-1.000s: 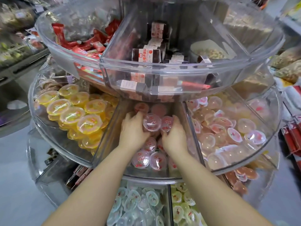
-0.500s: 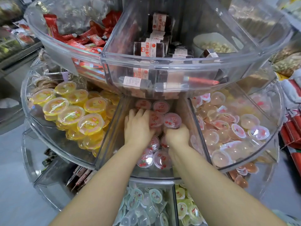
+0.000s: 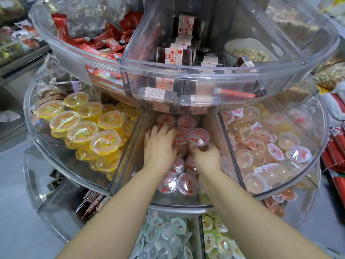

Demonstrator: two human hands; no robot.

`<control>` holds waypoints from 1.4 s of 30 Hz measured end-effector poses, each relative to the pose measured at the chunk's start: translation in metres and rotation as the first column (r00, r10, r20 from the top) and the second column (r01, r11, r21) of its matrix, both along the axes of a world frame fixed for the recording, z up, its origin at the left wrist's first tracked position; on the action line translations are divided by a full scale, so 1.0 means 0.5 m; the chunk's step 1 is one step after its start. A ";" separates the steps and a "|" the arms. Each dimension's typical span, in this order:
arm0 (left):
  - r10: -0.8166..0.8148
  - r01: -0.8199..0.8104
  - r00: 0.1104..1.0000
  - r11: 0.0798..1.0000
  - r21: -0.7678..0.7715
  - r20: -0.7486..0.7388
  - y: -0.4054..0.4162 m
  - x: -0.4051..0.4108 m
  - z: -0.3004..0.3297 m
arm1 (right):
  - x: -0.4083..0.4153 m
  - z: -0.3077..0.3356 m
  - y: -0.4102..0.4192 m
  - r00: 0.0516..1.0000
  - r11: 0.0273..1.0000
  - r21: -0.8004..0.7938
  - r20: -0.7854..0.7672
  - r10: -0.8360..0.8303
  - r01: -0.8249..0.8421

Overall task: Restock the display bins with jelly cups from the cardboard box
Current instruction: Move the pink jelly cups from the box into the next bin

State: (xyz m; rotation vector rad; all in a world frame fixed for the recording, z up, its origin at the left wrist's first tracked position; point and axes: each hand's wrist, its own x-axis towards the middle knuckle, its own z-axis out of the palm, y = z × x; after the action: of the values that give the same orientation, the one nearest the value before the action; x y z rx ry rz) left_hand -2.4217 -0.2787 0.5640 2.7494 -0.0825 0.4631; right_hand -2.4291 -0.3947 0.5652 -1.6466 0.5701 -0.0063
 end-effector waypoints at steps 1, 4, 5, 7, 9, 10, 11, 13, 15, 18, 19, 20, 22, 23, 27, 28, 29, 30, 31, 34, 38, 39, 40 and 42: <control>0.006 -0.006 1.000 1.000 0.000 -0.003 -0.001 0.001 0.000 | -0.001 0.002 -0.002 1.000 1.000 -0.002 -0.005 0.019 -0.019; 0.000 -0.004 0.997 0.999 -0.048 -0.077 0.000 0.000 0.009 | -0.016 0.014 -0.011 0.997 0.995 0.067 -0.019 0.069 -0.067; -0.022 0.013 0.995 0.996 -0.090 -0.102 0.000 -0.002 0.017 | -0.025 0.024 -0.016 0.996 0.991 0.103 -0.024 0.084 -0.081; -0.079 0.057 0.994 0.966 -0.253 -0.077 0.008 -0.019 0.043 | -0.050 0.049 -0.022 0.992 0.978 0.174 -0.034 0.120 -0.112; -0.126 0.111 0.992 0.867 -0.485 0.001 0.028 -0.058 0.078 | -0.079 0.076 -0.020 0.991 0.935 0.341 -0.048 0.122 -0.099; -0.143 0.133 0.989 0.787 -0.602 0.032 0.043 -0.090 0.094 | -0.097 0.089 -0.014 0.989 0.900 0.427 -0.065 0.131 -0.091; -0.149 0.150 0.987 0.702 -0.697 0.062 0.062 -0.127 0.105 | -0.116 0.105 -0.003 0.984 0.870 0.484 -0.084 0.158 -0.098; -0.079 0.137 0.991 0.585 -0.799 0.112 0.106 -0.212 0.114 | -0.158 0.130 0.034 0.964 0.835 0.514 -0.056 0.259 -0.195; 0.076 0.055 0.991 0.515 -0.856 0.109 0.156 -0.299 0.097 | -0.210 0.146 0.087 0.913 0.789 0.488 0.043 0.406 -0.374; 0.367 -0.167 0.930 0.432 -0.886 0.003 0.245 -0.433 0.026 | -0.291 0.127 0.189 0.738 0.635 0.407 0.174 0.651 -0.657; 0.447 -0.259 0.892 0.397 -0.880 -0.061 0.275 -0.480 -0.010 | -0.319 0.104 0.226 0.663 0.572 0.377 0.181 0.726 -0.729; 0.514 -0.343 0.849 0.353 -0.871 -0.126 0.303 -0.528 -0.051 | -0.349 0.068 0.262 0.589 0.518 0.334 0.162 0.792 -0.787; 0.603 -0.470 0.758 0.236 -0.851 -0.251 0.349 -0.626 -0.148 | -0.416 -0.030 0.328 0.453 0.425 0.245 0.068 0.889 -0.871; 0.627 -0.521 0.712 0.169 -0.836 -0.317 0.367 -0.673 -0.202 | -0.452 -0.089 0.356 0.384 0.375 0.198 0.004 0.923 -0.906; 0.602 -0.717 0.579 0.054 -0.695 -0.550 0.405 -0.829 -0.444 | -0.563 -0.391 0.411 0.098 0.109 0.014 -0.344 0.934 -0.994; 0.574 -0.759 0.552 0.044 -0.650 -0.605 0.406 -0.857 -0.513 | -0.577 -0.475 0.412 0.033 0.025 -0.023 -0.432 0.901 -0.999; 0.545 -0.795 0.527 0.045 -0.605 -0.652 0.409 -0.881 -0.584 | -0.586 -0.560 0.412 -0.033 -0.064 -0.043 -0.508 0.861 -0.997; 0.513 -0.824 0.508 0.057 -0.563 -0.692 0.412 -0.898 -0.656 | -0.591 -0.646 0.409 -0.092 -0.140 -0.041 -0.573 0.815 -0.989; 0.474 -0.848 0.493 0.071 -0.526 -0.730 0.412 -0.912 -0.729 | -0.593 -0.730 0.401 -0.139 -0.199 -0.024 -0.634 0.761 -0.980; 0.344 -0.897 0.440 0.135 -0.421 -0.829 0.403 -0.930 -0.941 | -0.587 -0.955 0.376 -0.178 -0.303 -0.011 -0.789 0.588 -0.953; 0.258 -0.903 0.400 0.272 -0.331 -0.879 0.397 -0.920 -1.196 | -0.580 -1.205 0.372 -0.217 -0.397 -0.022 -0.808 0.548 -0.918; 0.246 -0.899 0.388 0.314 -0.306 -0.888 0.398 -0.910 -1.251 | -0.580 -1.257 0.380 -0.249 -0.478 -0.048 -0.806 0.538 -0.877; 0.232 -0.892 0.374 0.355 -0.280 -0.898 0.400 -0.900 -1.303 | -0.585 -1.305 0.389 -0.292 -0.583 -0.082 -0.804 0.519 -0.809; 0.199 -0.889 0.321 0.400 -0.222 -0.926 0.403 -0.875 -1.384 | -0.603 -1.376 0.408 -0.389 -0.772 -0.118 -0.811 0.438 -0.624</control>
State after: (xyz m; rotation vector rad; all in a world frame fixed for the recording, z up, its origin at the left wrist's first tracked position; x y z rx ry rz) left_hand -2.8593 -0.0773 -0.1278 1.7389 1.2115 -0.5726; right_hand -2.7305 -0.1906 -0.1228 -2.5247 -1.5656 1.7089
